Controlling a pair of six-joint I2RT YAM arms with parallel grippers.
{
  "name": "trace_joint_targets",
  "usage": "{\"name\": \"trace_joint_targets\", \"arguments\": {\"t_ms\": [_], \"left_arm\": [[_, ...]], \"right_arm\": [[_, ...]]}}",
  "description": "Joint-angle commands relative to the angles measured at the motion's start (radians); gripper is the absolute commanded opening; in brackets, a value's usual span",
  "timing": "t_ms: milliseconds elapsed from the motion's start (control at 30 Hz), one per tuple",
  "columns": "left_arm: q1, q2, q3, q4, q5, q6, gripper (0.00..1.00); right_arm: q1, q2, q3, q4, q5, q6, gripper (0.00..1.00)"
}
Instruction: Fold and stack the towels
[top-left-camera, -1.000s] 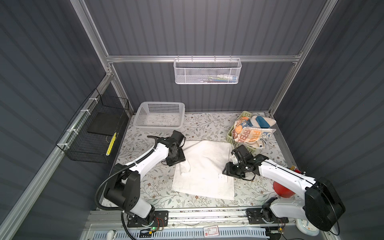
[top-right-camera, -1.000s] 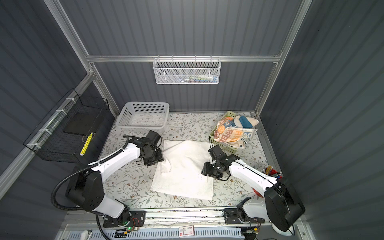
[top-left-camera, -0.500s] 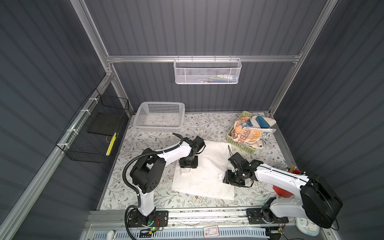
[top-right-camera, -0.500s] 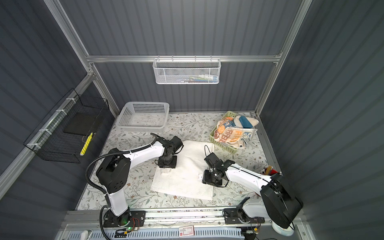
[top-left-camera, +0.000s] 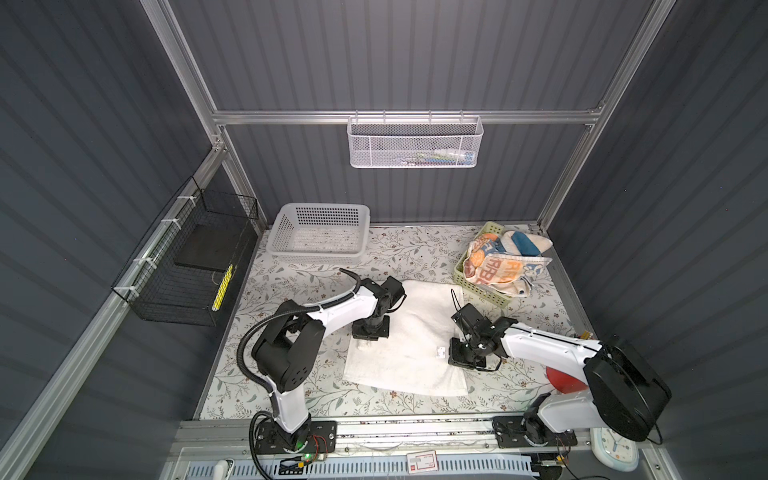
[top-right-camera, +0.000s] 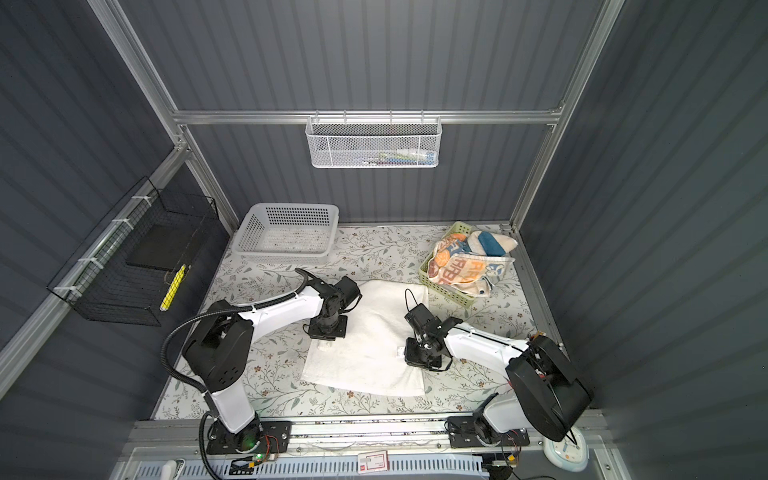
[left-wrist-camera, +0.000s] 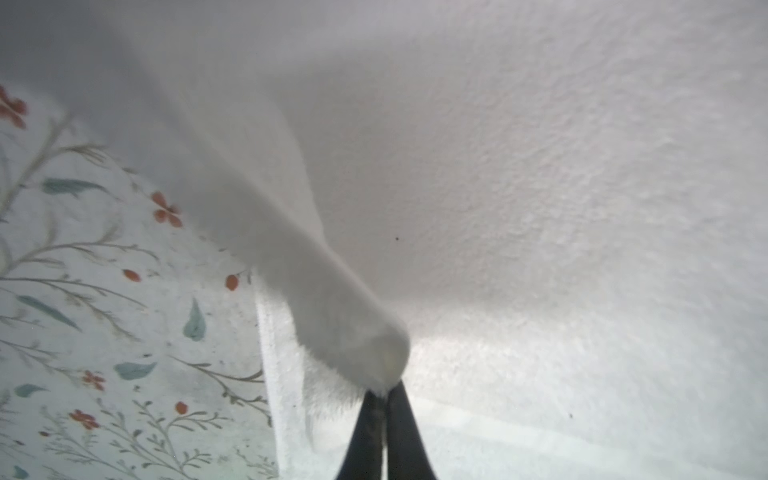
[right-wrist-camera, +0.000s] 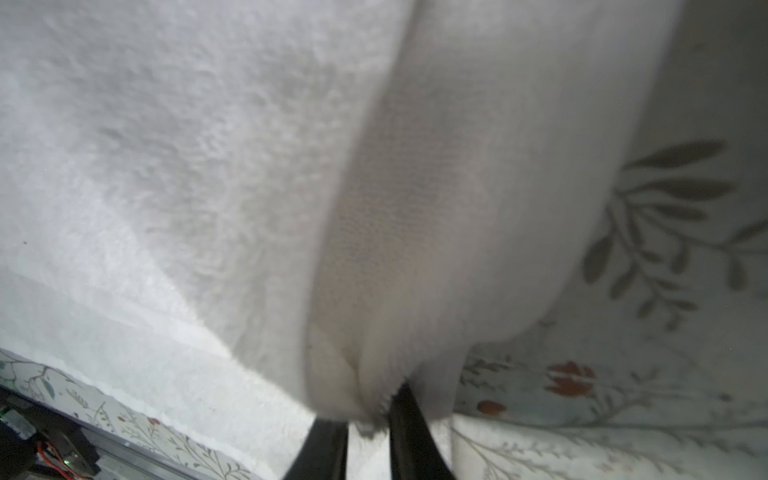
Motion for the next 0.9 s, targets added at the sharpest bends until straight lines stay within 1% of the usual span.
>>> {"name": "trace_joint_targets", "arguments": {"t_ms": [0,67,133,200,267,333,400,500,633,733,867], "left_arm": [[0.033,-0.082,-0.037,-0.034,-0.011,-0.012,0.00],[0.069,-0.129,-0.075,-0.032,0.008,-0.012,0.00],[0.128,-0.181,-0.132,-0.013,0.048,-0.011,0.00],[0.208,-0.253,-0.220,0.031,0.121,-0.011,0.00],[0.268,-0.302,-0.291,0.081,0.196,-0.010,0.00],[0.311,-0.324,-0.350,0.119,0.257,-0.012,0.00],[0.341,-0.329,-0.398,0.152,0.307,-0.019,0.00],[0.360,-0.332,-0.440,0.198,0.360,-0.035,0.00],[0.364,-0.335,-0.447,0.217,0.376,-0.043,0.00],[0.366,-0.335,-0.435,0.216,0.387,-0.039,0.00],[0.366,-0.341,-0.415,0.224,0.417,-0.038,0.00]], "right_arm": [[0.003,0.026,-0.023,0.008,0.026,-0.008,0.16],[0.002,0.028,-0.026,0.012,0.024,-0.009,0.15],[0.003,0.026,-0.025,0.007,0.024,-0.011,0.17],[0.002,0.020,-0.020,-0.003,0.025,-0.013,0.28],[0.004,0.011,-0.010,-0.016,0.027,-0.019,0.36],[0.004,0.004,0.001,-0.028,0.031,-0.027,0.38],[0.003,0.002,0.013,-0.038,0.032,-0.035,0.38],[0.008,0.003,0.051,-0.081,0.037,-0.041,0.38],[0.018,-0.025,0.087,-0.119,0.057,-0.041,0.38],[0.017,-0.033,0.105,-0.126,0.067,-0.047,0.34],[0.018,0.018,0.131,-0.115,0.044,-0.058,0.26]]}}
